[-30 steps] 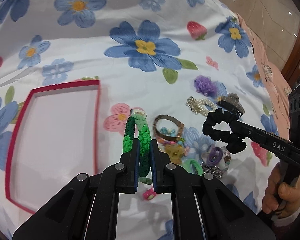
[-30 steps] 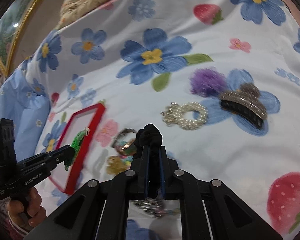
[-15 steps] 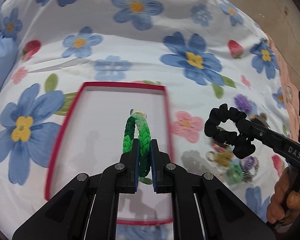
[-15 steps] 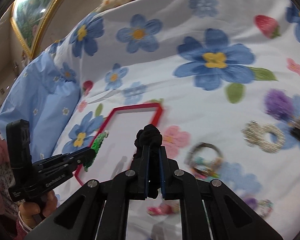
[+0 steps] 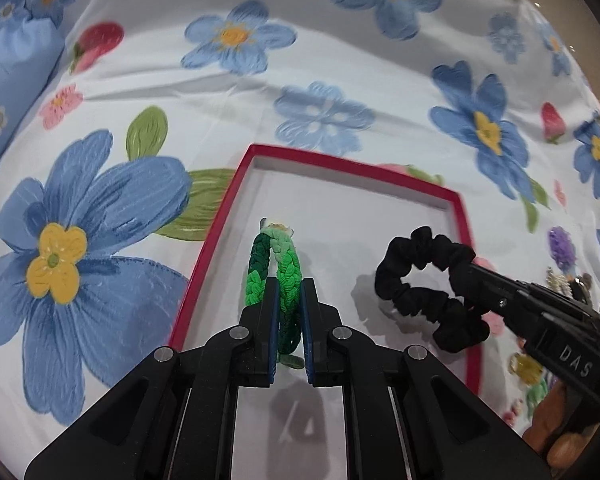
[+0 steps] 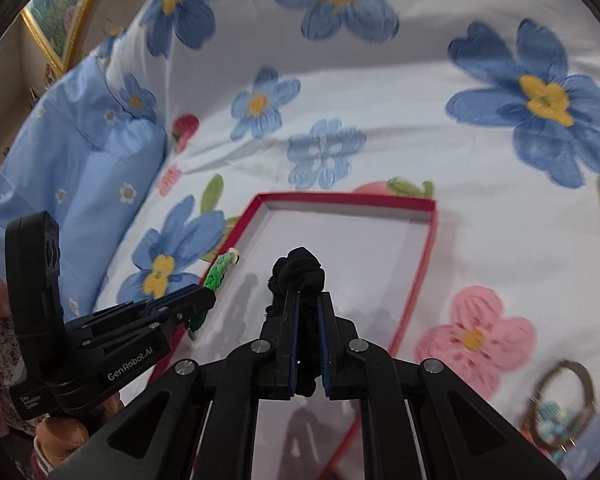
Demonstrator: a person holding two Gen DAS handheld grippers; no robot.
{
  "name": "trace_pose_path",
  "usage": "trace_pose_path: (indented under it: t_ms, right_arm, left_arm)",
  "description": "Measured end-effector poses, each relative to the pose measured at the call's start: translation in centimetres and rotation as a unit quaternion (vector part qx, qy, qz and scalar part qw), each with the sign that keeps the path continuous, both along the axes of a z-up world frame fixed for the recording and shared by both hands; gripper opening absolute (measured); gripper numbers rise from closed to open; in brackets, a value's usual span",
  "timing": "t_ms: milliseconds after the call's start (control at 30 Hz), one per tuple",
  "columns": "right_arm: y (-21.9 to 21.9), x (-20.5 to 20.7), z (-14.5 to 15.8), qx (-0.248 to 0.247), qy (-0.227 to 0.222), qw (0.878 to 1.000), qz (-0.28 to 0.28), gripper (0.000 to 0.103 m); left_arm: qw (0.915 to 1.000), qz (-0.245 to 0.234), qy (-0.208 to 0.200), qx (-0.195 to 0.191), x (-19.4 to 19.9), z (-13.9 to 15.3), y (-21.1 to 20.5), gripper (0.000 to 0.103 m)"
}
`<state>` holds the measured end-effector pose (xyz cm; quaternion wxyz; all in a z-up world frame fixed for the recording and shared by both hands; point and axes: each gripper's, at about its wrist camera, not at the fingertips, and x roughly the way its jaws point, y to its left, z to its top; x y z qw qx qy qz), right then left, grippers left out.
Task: Organize jewelry
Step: 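Carry both items into the red tray and open both tools, then move both open tools back over the jewelry pile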
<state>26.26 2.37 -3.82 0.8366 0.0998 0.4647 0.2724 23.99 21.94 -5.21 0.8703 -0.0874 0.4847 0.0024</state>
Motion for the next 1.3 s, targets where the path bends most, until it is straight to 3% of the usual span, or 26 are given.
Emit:
trace_pose_path:
  t_ms: [167, 367, 433, 467, 567, 767, 1000, 1067, 1167, 1267, 1300]
  right_arm:
    - [1.6, 1.4, -1.9, -0.029, 0.018, 0.999, 0.009, 0.009]
    - [2.6, 1.9, -2.8, -0.053, 0.031, 0.998, 0.021, 0.018]
    - [2.4, 1.8, -2.8, -0.055, 0.033, 0.998, 0.016, 0.029]
    - [2.3, 1.8, -2.7, -0.054, 0.032, 0.998, 0.013, 0.036]
    - [1.4, 1.4, -1.8, -0.045, 0.025, 0.999, 0.007, 0.039]
    - [-1.8, -0.3, 1.6, -0.017, 0.001, 1.000, -0.010, 0.042]
    - [-8.3, -2.2, 7.9, -0.039, -0.039, 0.998, -0.036, 0.048]
    - [-10.8, -2.5, 11.4, -0.054, -0.063, 0.996, -0.045, 0.048]
    - [-14.5, -3.7, 18.5, -0.091, -0.131, 0.984, -0.074, 0.050]
    - [-17.9, -6.0, 24.9, -0.116, -0.200, 0.968, -0.098, 0.079]
    - [-19.1, -6.9, 26.4, -0.114, -0.215, 0.965, -0.100, 0.083]
  left_arm:
    - [0.9999, -0.002, 0.015, 0.000, 0.7, -1.4, 0.1, 0.009]
    - [0.9993, -0.008, 0.033, 0.017, 0.9, -2.6, -0.3, 0.011]
    - [0.9992, -0.007, 0.034, 0.018, 0.6, -2.6, -0.2, 0.011]
    - [0.9992, -0.005, 0.034, 0.020, 0.5, -2.6, -0.1, 0.014]
    - [0.9994, 0.001, 0.030, 0.019, -0.3, -2.2, 0.1, 0.028]
    - [1.0000, 0.003, 0.003, 0.007, -2.7, 0.4, -0.5, 0.034]
    - [0.9985, -0.029, -0.047, 0.004, -4.9, 5.7, -4.3, 0.047]
    - [0.9974, -0.042, -0.058, 0.004, -5.1, 7.0, -5.7, 0.049]
    - [0.9953, -0.065, -0.072, 0.006, -5.6, 8.7, -8.1, 0.054]
    - [0.9932, -0.086, -0.079, 0.004, -5.9, 9.5, -10.6, 0.056]
    - [0.9925, -0.092, -0.080, 0.002, -5.9, 9.6, -11.5, 0.056]
